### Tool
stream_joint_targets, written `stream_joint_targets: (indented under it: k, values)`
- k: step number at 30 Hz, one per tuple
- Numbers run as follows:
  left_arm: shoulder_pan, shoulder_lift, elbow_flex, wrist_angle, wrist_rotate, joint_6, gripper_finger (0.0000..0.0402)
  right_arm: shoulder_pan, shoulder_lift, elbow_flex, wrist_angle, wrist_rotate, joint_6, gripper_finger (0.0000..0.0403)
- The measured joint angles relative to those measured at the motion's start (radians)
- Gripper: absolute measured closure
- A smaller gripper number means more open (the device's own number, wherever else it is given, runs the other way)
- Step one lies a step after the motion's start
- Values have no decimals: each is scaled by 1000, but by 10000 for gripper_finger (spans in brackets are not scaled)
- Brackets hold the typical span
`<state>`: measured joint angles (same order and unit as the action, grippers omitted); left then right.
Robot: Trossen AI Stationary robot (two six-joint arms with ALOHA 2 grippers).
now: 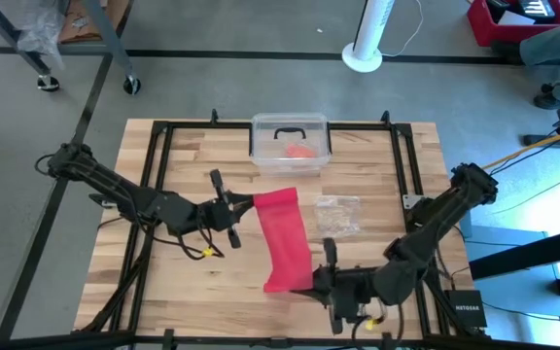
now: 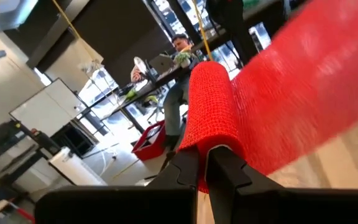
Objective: Roll bandage
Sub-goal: Roll the red bandage
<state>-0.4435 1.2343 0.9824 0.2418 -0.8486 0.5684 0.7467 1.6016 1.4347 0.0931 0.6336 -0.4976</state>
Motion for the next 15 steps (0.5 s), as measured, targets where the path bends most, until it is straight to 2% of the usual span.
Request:
stream_joint_targets:
  k: [5,15]
  values:
    - [-1,0,-23,2,37,37,398,-28,0,145,-126,66,-94,399]
    - [-2,59,-24,4,69,86,398,-170,0,323,-197,70,-70,398]
